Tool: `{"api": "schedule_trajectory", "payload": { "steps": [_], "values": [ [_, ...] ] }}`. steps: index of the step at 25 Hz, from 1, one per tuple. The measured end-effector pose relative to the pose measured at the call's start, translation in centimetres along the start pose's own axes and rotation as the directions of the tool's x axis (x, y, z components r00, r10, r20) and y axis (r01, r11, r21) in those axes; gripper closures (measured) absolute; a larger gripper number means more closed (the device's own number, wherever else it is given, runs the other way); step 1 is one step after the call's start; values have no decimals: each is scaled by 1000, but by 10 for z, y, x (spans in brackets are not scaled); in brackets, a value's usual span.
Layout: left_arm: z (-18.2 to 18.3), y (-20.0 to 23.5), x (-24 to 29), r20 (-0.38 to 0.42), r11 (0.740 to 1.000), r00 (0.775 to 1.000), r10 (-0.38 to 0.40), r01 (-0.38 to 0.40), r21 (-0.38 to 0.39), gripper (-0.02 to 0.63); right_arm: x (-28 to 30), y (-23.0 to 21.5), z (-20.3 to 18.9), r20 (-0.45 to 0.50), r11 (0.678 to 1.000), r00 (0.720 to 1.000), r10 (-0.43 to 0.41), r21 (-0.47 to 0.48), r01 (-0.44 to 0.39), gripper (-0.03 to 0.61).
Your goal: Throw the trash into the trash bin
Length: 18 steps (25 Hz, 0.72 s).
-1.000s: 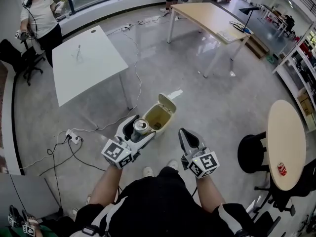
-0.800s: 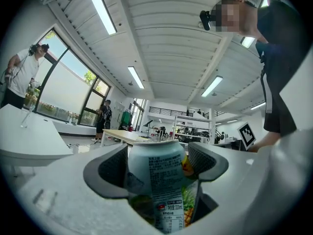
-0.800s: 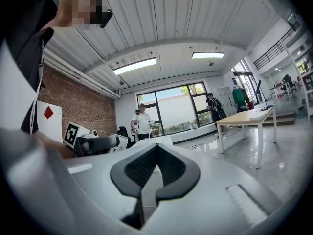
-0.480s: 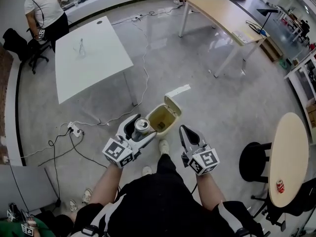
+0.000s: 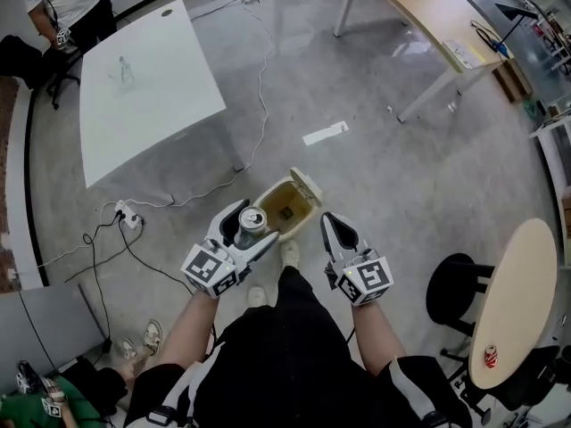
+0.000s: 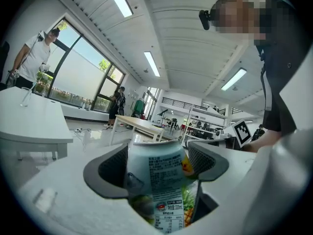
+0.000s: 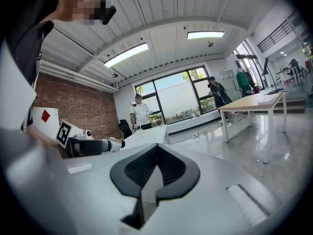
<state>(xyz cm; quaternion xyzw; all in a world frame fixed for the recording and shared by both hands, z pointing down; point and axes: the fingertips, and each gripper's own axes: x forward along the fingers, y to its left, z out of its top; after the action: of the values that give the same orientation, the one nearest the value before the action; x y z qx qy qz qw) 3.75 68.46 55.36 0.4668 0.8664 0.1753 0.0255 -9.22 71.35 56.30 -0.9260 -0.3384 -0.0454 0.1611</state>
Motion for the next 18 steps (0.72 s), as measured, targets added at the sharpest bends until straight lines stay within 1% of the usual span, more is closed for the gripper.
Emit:
{"api": "schedule_trajectory", "payload": {
  "steps": [4, 10, 16, 18],
  "values": [
    [-27, 12, 23, -70, 999, 998, 8, -11, -41, 224, 4, -26, -12, -49, 999, 999, -14, 42, 16, 574],
    [-64, 26, 53, -112, 997, 993, 32, -40, -64, 224, 25, -46, -50, -144, 998, 989, 43, 45, -37, 574],
    [-113, 43, 59, -189, 994, 981, 47, -65, -91, 224, 47, -44, -94, -235, 996, 968, 91, 32, -85, 574],
    [-127, 48, 58, -211, 993, 976, 46, -68, -98, 224, 50, -42, -110, -266, 995, 959, 94, 32, -89, 574]
  ]
}}
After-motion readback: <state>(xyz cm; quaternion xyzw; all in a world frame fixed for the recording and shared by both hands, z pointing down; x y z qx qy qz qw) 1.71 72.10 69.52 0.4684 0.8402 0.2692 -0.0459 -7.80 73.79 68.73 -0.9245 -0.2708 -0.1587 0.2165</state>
